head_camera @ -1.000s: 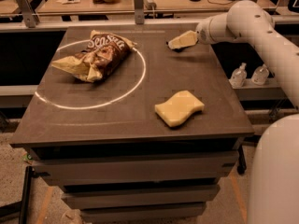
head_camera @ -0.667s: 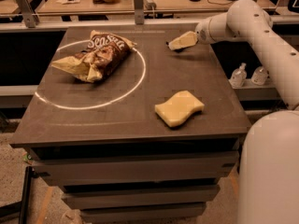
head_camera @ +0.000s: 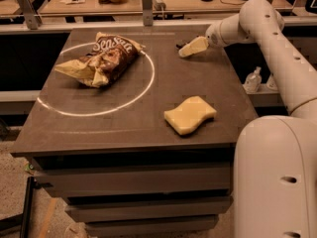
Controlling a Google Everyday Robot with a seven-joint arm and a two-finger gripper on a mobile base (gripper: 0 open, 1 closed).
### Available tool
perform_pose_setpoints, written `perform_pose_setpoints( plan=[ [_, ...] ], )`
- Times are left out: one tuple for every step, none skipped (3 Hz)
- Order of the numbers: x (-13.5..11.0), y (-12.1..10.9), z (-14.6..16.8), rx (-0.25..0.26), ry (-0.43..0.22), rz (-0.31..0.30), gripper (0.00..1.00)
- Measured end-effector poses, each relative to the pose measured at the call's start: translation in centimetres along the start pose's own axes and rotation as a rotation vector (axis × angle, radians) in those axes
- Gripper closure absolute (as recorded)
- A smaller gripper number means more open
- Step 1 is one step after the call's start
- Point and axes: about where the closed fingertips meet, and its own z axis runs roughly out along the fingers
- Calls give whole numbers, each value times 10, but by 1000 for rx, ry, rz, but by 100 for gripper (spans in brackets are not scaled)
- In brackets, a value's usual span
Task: Pick rxbar chocolate
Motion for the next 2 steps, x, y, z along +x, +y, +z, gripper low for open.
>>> perform_pose_setpoints(
  plan=[
    [11, 5, 10, -42, 39, -3, 18],
    [14, 7, 12, -55, 50, 1, 41]
  ],
)
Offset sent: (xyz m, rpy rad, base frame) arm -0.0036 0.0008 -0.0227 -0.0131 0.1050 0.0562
